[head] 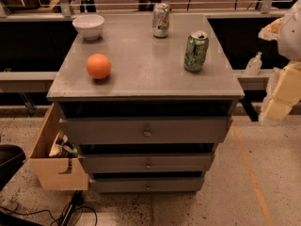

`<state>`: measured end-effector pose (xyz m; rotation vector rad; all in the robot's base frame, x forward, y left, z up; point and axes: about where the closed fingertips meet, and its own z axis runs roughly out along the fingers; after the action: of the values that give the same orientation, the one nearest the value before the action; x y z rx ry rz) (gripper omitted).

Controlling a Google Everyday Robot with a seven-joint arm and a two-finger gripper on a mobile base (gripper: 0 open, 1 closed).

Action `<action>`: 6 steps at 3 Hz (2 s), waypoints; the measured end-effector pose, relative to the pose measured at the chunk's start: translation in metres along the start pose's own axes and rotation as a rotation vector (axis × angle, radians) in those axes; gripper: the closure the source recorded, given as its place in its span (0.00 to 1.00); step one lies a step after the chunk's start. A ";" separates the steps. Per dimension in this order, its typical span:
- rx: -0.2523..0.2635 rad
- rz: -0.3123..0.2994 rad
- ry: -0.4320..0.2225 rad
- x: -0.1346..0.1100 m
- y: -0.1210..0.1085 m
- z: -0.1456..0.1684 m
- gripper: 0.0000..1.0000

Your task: Open middle drawer

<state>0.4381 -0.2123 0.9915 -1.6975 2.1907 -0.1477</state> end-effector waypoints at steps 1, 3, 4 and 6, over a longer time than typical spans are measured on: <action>0.000 0.000 0.000 0.000 0.000 0.000 0.00; 0.044 0.078 0.054 0.018 0.019 0.045 0.00; 0.079 0.071 0.097 0.038 0.042 0.111 0.00; 0.065 0.028 0.035 0.065 0.068 0.223 0.00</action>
Offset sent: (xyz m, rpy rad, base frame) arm 0.0012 -0.0078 -0.0537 -0.0143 0.0226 -0.0862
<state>0.4394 -0.2251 0.7502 -1.6407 2.2084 -0.2402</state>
